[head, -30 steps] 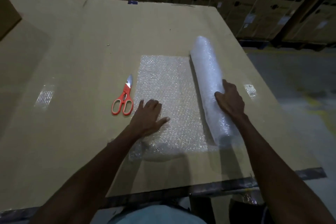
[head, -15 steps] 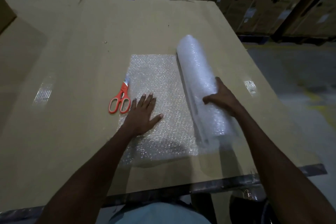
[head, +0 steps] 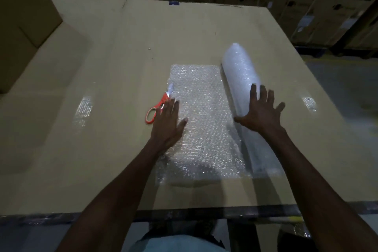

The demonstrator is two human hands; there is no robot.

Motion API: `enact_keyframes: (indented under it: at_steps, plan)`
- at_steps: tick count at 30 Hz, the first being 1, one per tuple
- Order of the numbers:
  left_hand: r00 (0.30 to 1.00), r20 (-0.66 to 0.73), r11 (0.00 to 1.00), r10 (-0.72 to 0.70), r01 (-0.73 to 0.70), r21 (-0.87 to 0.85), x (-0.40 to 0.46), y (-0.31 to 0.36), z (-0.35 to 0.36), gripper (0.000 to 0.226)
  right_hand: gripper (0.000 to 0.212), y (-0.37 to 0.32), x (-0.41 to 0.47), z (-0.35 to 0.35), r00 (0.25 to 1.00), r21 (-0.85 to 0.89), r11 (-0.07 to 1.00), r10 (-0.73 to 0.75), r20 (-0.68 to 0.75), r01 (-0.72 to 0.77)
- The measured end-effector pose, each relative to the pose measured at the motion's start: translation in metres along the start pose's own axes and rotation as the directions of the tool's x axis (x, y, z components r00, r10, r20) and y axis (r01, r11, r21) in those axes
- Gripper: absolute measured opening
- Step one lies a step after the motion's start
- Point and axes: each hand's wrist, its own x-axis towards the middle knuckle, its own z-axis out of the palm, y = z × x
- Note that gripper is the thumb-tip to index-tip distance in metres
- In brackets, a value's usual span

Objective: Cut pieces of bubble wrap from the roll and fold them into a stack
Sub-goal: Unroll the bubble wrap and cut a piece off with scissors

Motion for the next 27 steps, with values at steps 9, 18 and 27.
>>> enact_keyframes:
  at_steps: [9,18,27]
  plan:
    - [0.966,-0.016,0.963,-0.259,0.256,-0.088,-0.003,-0.045,-0.032,0.062,0.086,-0.117,-0.011,0.048,0.973,0.196,0.957,-0.226,0.041,0.214]
    - [0.831,0.087,0.717,-0.549,0.522,-0.463,-0.011,-0.039,-0.057,0.08,0.036,-0.185,-0.031,0.068,0.969,0.628,0.746,-0.24,-0.059,0.223]
    - [0.844,0.184,0.306,-0.503,0.373,-0.876,-0.018,-0.008,-0.067,0.051,0.025,-0.192,-0.049,0.05,0.928,0.938,-0.054,-0.177,0.328,-0.342]
